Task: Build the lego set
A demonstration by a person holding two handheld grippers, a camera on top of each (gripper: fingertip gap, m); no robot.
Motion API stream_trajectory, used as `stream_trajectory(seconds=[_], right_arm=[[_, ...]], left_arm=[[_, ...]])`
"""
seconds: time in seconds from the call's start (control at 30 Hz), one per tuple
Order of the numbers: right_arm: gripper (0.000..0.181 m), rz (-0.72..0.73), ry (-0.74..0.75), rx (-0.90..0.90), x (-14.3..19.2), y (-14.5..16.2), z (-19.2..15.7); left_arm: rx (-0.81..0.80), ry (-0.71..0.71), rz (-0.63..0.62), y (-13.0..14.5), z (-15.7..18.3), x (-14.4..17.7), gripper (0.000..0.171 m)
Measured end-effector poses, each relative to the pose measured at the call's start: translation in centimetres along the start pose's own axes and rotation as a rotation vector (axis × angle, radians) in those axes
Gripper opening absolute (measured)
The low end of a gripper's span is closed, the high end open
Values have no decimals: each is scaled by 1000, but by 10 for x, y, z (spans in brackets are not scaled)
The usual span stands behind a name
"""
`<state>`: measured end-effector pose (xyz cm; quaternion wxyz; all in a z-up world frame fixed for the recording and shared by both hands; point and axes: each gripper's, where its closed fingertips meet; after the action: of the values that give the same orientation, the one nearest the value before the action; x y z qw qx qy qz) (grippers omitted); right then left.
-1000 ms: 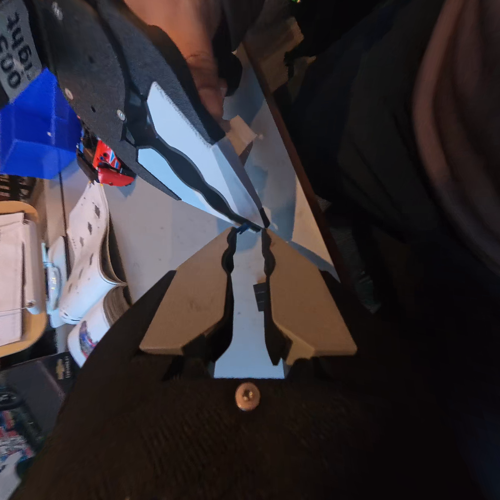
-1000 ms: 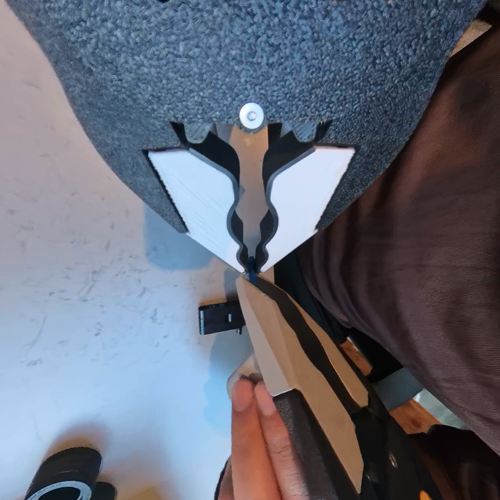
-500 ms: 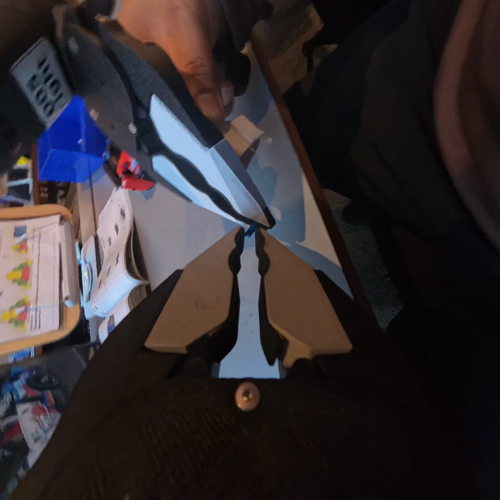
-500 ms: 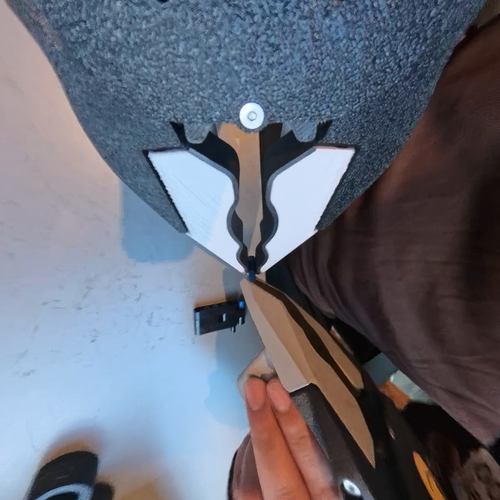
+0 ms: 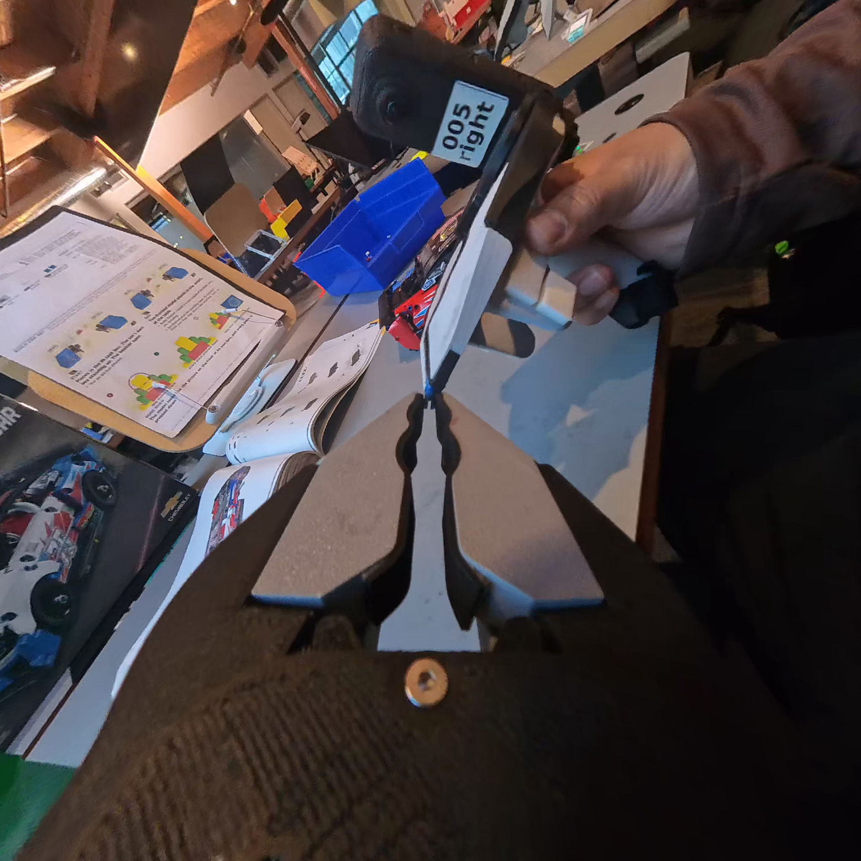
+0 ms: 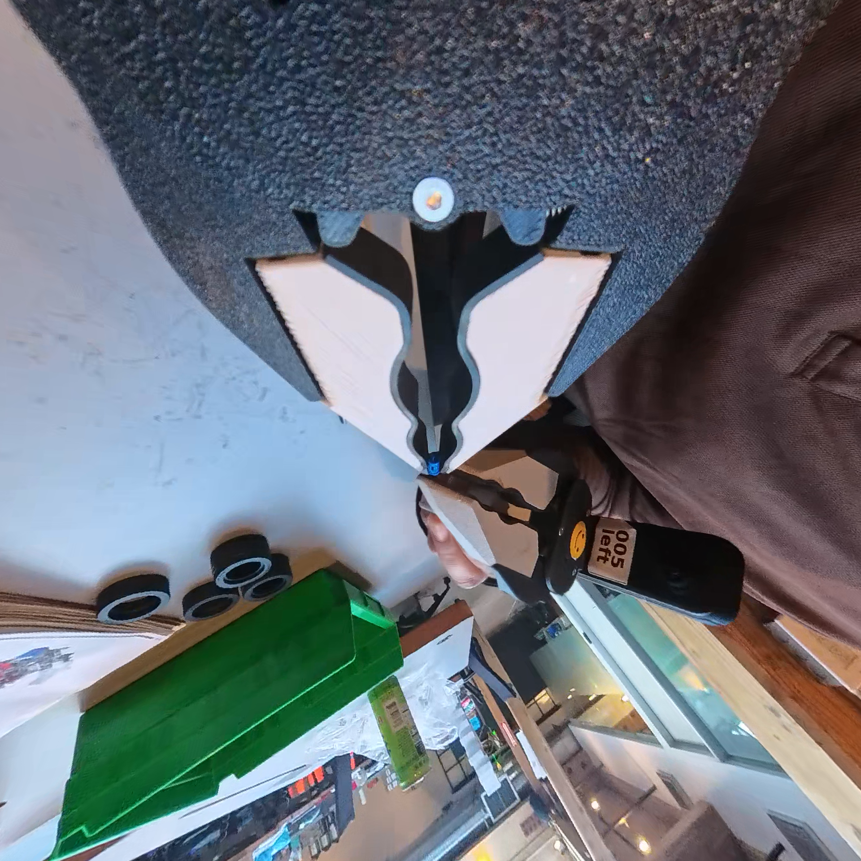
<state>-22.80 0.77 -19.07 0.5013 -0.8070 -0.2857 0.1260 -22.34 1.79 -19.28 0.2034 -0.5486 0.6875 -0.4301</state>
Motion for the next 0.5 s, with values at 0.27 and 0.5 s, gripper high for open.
stream_trajectory(seconds=[0.27,0.5], right_arm=[[4,-169,147,110,-1,31,17],[4,-217,84,121,-9,46,1]], left_arm=[[249,384,-284,58,16,28,53],[153,516,-492,98,53,35,67]])
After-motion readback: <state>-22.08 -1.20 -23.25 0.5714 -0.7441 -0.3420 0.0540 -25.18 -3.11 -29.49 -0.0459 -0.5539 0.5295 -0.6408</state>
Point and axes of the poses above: each gripper's, where its closed fingertips meet, x back along the fingers, y out of its underside, z = x × y across the jaws, and after that the axes turned 2 degrees about x, right-handed
